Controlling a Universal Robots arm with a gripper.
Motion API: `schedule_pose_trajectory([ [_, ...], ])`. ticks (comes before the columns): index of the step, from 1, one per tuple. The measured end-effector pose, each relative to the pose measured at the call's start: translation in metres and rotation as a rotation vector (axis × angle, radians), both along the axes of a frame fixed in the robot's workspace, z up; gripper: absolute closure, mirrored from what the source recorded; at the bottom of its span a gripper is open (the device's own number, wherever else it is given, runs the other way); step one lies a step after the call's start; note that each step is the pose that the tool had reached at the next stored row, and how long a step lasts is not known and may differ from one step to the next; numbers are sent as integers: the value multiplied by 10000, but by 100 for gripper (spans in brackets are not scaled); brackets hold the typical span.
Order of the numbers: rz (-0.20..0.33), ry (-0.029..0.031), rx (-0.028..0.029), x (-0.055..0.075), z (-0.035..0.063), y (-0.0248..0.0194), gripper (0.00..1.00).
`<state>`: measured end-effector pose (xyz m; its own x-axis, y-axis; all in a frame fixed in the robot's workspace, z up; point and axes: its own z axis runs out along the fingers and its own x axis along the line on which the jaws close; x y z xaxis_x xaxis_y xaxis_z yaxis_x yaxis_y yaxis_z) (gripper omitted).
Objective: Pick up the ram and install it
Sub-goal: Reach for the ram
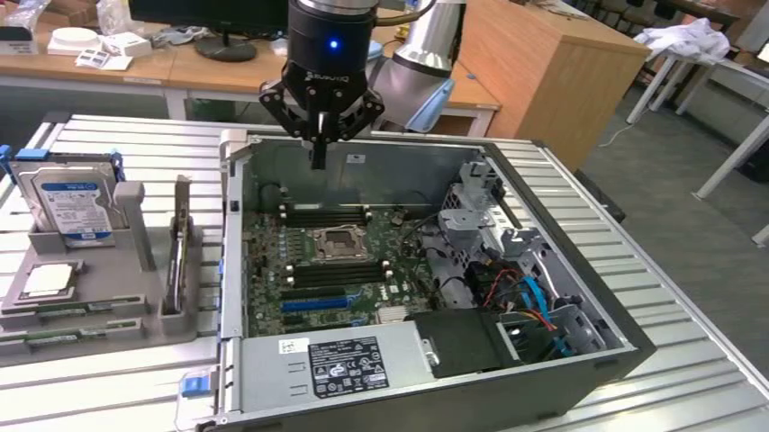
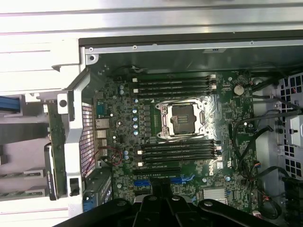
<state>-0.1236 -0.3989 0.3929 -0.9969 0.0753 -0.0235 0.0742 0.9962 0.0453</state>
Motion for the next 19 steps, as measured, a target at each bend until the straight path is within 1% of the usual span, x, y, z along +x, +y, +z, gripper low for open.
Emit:
schedule_pose_trajectory([
  [4,0,2,-2,-49,0,0,90],
  [9,0,2,-3,-148,0,2,90],
  [19,-4,2,-2,-418,-1,6,90],
])
